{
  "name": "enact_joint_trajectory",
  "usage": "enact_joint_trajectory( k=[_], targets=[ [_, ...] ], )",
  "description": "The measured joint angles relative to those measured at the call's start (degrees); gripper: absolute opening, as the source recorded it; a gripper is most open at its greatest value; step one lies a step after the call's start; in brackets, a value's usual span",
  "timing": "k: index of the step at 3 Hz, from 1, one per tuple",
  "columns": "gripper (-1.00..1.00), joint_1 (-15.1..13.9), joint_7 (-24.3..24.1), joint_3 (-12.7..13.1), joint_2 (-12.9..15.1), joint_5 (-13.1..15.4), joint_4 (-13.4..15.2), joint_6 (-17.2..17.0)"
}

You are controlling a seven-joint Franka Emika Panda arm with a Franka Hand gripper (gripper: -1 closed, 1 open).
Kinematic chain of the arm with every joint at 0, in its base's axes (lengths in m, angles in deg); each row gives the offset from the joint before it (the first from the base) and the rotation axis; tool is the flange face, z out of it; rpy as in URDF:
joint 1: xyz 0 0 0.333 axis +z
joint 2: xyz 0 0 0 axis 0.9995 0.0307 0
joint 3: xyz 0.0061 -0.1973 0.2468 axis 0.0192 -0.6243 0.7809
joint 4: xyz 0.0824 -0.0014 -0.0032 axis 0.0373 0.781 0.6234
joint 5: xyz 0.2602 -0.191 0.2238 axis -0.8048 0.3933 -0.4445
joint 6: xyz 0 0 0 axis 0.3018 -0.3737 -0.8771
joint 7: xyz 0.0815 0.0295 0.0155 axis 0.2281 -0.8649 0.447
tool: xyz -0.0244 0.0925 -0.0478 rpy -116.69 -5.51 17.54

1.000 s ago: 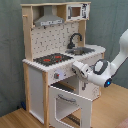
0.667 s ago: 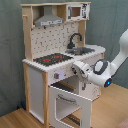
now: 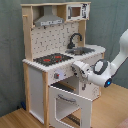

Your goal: Play with the kitchen

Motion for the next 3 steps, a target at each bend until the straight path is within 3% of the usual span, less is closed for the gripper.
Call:
enact_joint_trajectory(
  k=[2,3],
  targets=[
    [1.00,0.0,-11.7,2.6,0.0,0.0,0.0,0.0],
    [1.00,-0.1,-6.8,4.0,1.9,-0.4,1.0,-1.6]
  ],
)
